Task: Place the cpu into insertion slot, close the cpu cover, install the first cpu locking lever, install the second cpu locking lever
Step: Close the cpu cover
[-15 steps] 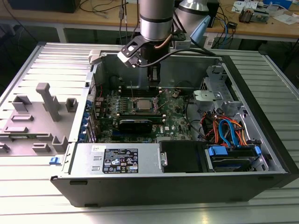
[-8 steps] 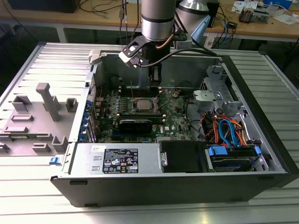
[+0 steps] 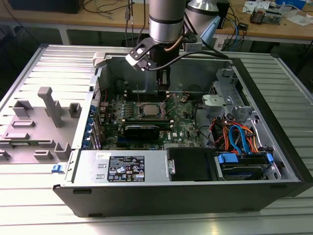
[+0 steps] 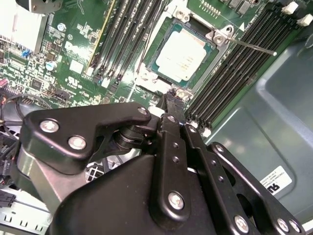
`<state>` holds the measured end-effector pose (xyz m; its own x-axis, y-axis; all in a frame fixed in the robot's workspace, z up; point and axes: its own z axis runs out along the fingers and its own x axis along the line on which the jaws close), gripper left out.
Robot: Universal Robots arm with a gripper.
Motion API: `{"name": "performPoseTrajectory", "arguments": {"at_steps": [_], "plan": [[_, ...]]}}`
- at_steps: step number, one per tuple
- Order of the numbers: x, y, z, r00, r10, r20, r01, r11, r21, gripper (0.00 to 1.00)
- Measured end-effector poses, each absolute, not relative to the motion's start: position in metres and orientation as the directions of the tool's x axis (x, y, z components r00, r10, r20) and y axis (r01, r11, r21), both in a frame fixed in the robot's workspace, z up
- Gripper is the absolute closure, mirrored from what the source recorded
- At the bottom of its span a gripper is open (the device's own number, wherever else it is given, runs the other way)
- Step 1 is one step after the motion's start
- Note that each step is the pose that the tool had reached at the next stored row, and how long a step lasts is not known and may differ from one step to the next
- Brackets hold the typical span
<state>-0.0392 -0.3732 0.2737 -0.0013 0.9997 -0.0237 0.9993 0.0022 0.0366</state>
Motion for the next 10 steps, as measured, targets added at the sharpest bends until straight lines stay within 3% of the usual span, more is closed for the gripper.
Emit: {"name": "performPoseTrajectory", "arguments": {"at_steps": [10], "plan": [[-0.0324,-0.3731,0.2737,-0.001,1.000,-0.024,0.999,0.002,0.037,0.89]]}}
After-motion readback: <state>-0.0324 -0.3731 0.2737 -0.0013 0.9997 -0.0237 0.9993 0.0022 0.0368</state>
